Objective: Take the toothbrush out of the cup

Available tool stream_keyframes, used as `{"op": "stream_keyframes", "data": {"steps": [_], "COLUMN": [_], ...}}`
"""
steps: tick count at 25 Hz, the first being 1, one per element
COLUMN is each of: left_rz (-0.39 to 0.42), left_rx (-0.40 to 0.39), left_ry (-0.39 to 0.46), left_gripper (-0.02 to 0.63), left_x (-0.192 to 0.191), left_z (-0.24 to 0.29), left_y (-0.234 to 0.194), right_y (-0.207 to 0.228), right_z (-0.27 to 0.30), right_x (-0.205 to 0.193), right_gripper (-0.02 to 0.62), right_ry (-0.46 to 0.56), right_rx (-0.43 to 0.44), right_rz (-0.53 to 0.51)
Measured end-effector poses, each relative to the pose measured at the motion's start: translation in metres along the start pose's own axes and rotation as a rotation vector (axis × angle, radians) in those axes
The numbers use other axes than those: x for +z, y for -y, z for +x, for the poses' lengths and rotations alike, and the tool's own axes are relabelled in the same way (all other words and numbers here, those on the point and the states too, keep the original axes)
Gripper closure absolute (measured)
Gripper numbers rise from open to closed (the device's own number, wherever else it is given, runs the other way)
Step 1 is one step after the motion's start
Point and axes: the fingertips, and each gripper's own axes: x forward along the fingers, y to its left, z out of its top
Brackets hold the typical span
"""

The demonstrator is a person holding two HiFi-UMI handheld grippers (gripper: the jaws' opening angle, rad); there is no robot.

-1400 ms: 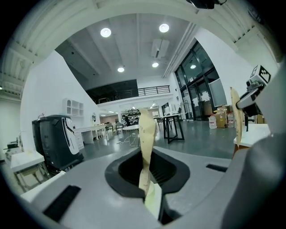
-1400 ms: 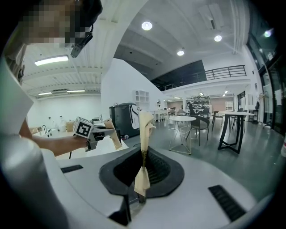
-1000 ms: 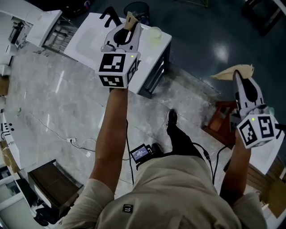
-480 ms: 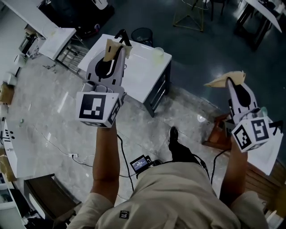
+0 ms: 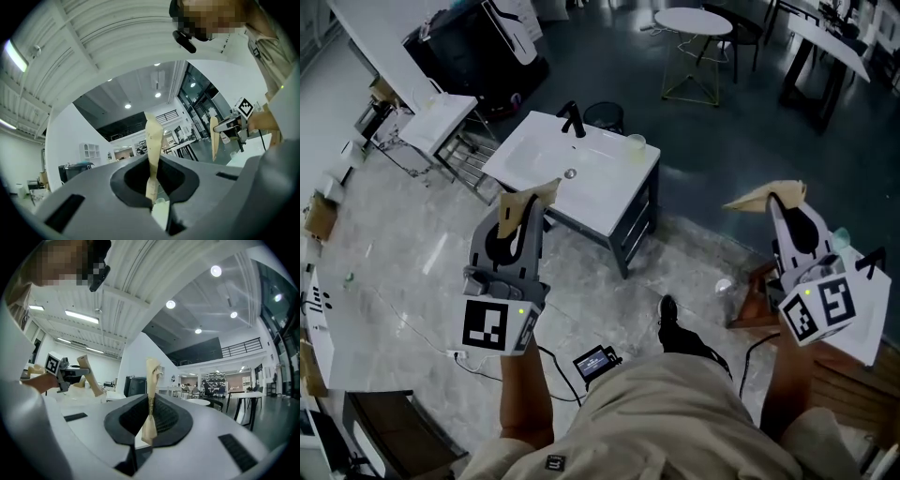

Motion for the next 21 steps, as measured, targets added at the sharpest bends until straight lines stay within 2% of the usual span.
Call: {"op": "stream_keyframes", "data": {"steps": [8,21], "left_rz": [-0.017,-0.017], "left_rx": [-0.015,-0.036], "left_ry": [0.015,0.026], "left_gripper": [0.577,0.577], "left_x": [0.013,0.022], "left_z": [-0.048,-0.065], "left_y": [0.016,0.032], "right_y": [-0.029,-0.037], "right_z": [-0.041,-0.077], "right_x": [0.024,0.034], "right_gripper": [0.575,0.575], "right_ry": [0.030,0.042], "right_rx": [-0.005,-0.029], "right_rz": [-0.017,-0.027]}}
